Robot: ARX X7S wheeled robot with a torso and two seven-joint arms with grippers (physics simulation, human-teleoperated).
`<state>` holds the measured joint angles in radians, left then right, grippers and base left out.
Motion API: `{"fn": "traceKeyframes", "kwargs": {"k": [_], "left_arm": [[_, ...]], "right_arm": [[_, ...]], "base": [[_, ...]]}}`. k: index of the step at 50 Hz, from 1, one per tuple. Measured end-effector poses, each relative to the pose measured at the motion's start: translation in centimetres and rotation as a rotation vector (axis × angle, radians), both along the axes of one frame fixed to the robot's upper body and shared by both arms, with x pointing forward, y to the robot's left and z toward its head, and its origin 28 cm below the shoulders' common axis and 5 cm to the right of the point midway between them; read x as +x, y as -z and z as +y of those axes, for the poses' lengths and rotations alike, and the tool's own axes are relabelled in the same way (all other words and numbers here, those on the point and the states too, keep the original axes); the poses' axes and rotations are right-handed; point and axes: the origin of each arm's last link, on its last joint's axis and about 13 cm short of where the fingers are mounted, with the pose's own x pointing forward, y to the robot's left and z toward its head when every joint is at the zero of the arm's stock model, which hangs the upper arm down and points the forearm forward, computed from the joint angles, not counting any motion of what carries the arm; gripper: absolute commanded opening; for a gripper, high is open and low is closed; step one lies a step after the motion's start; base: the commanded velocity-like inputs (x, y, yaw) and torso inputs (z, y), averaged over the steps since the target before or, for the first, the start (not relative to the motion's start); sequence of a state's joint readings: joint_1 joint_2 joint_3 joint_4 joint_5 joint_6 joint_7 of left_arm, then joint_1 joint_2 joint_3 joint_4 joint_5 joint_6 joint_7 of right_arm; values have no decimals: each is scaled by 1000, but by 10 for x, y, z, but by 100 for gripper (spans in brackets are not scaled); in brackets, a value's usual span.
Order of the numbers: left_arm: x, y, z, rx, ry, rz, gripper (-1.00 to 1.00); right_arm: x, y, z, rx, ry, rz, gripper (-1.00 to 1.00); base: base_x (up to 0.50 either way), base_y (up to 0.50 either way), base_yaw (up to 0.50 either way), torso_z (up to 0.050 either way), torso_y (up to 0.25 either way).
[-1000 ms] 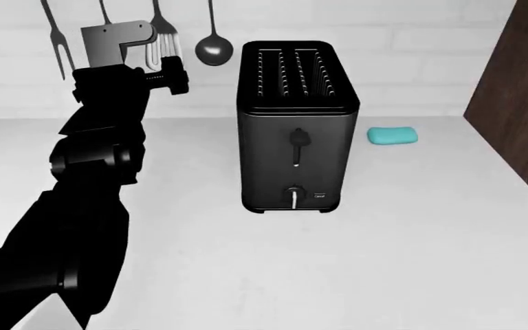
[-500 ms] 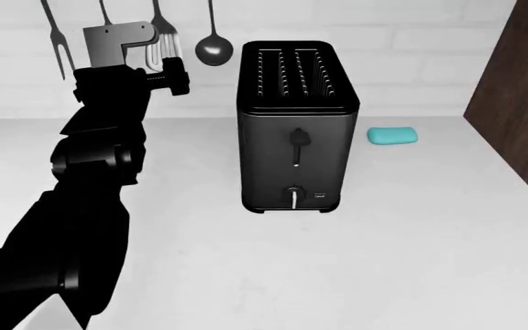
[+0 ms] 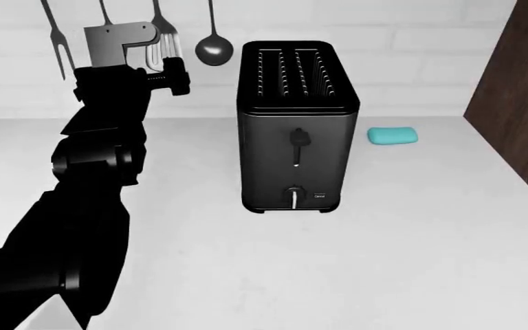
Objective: Pick the bar and yogurt from the counter and place them in the cabinets closest to them.
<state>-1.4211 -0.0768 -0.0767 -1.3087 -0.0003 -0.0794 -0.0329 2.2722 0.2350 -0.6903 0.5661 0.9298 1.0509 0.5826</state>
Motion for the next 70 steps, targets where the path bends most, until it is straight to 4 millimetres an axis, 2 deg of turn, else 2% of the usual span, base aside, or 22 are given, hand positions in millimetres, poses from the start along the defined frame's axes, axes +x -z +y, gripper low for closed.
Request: {"fn": "traceKeyframes", "kwargs": {"k": [14,25,29,35,40,45,51,59,65,70], "left_arm": [[0,-1,0,0,-2,-7,100],[-4,-23,1,-76,21,-68,100],[-20,-50,3,-77,24,-158,100],[-58,-86,6,-65,37,-296,100],[-89,-103,7,-49,52,-373,100],[-115,-111,7,-35,71,-422,100],[-139,-114,7,-11,93,-453,100],[-159,-106,7,22,113,-461,100],[-173,-89,9,33,137,-458,100],[-186,-69,10,33,152,-463,100]], "right_arm": [[-47,-16,10,-34,-9,-199,100],[-72,-1,10,8,-110,-172,100],[-80,7,9,10,-139,-157,100],[-88,21,8,2,-173,-142,100],[-94,30,6,-5,-194,-141,100],[-100,39,4,-8,-208,-150,100],[-102,52,1,-9,-221,-156,100],[-101,81,-3,-20,-242,-165,100],[-100,115,-3,-35,-275,-174,100],[-98,154,-6,-41,-309,-173,100]], "base": [[0,0,0,0,0],[-182,-1,0,0,0],[-500,5,0,0,0],[-500,-16,0,0,0],[-500,-29,0,0,0],[-500,-33,0,0,0],[-500,-30,0,0,0],[-500,-47,0,0,0],[-500,-41,0,0,0],[-232,2,0,0,0]]}}
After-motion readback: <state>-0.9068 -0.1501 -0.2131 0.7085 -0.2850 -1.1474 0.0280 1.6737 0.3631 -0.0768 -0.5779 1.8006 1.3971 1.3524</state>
